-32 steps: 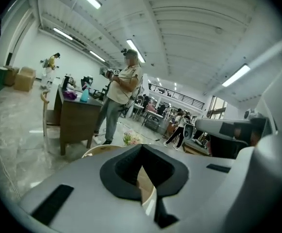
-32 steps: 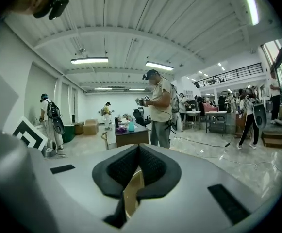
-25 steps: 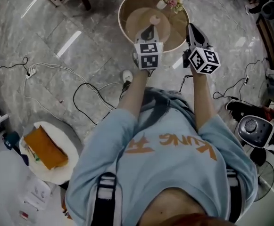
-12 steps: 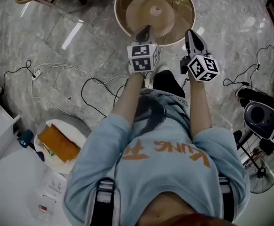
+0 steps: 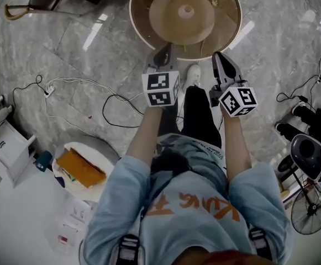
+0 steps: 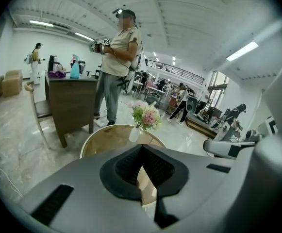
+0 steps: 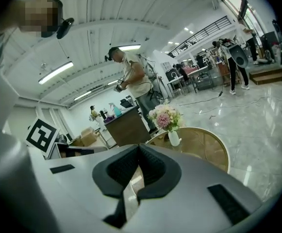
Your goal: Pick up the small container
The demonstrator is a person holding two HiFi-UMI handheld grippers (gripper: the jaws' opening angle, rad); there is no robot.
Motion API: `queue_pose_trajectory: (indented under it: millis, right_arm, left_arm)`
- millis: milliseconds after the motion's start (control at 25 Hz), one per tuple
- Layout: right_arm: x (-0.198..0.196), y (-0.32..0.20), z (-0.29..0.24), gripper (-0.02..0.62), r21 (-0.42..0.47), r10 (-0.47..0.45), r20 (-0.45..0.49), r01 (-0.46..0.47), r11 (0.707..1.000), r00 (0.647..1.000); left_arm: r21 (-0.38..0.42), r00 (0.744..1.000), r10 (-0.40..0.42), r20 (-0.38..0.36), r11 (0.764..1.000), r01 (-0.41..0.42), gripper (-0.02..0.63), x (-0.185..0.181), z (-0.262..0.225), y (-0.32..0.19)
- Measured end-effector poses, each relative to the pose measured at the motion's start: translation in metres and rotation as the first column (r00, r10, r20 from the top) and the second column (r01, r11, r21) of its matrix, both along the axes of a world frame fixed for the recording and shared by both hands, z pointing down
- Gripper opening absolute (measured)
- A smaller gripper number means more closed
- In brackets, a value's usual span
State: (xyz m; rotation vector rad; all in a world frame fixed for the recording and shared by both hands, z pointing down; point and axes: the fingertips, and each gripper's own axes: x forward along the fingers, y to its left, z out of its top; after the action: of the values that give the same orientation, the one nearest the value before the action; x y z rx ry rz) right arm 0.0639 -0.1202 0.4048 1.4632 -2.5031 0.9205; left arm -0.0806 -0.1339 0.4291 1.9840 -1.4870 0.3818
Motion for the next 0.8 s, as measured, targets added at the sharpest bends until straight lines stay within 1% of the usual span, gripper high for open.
queue_pose_trajectory:
  millis: [160,320,400,520,600,720,800]
  right_arm:
    - [-0.007,-0.004,0.039,0.014,-0.005,-0.084,-0.046,0.083,0.996,0.995]
    - [-0.018,-0.001,0.074,0.014,-0.02,-0.144,-0.066,0.143,0.99,0.987]
    - [-0.017,0.005,0.099,0.014,-0.044,-0.135,-0.058,0.132,0.99,0.989]
    - [-0.001,0.005,0.139,0.014,-0.079,-0.099,-0.055,0.094,0.992,0.994]
    - [0.001,0.001,0.163,0.014,-0.086,-0.124,-0.093,0.116,0.99,0.988]
    - [0.001,-0.009,0.19,0.014,-0.06,-0.19,-0.158,0.183,0.981,0.969]
    - [0.001,-0.013,0.204,0.014,-0.041,-0.221,-0.176,0.217,0.975,0.959]
  left_arm:
    - [-0.026,1.0,-0.023,0.0,0.999,0.023,0.023,0.005,0.044,-0.012]
    - [-0.023,0.999,-0.048,-0.021,0.999,0.048,0.023,0.007,0.069,-0.021]
    - [-0.034,0.998,-0.053,-0.026,0.998,0.052,0.023,0.009,0.087,-0.019]
    - [-0.038,0.998,-0.055,-0.036,0.998,0.054,0.023,0.018,0.116,-0.023]
    - [-0.036,0.998,-0.056,-0.04,0.998,0.055,0.023,0.02,0.134,-0.029]
    - [-0.026,0.998,-0.054,-0.03,0.998,0.053,0.023,0.022,0.16,-0.04]
    - [-0.031,0.998,-0.053,-0.026,0.998,0.052,0.023,0.027,0.177,-0.039]
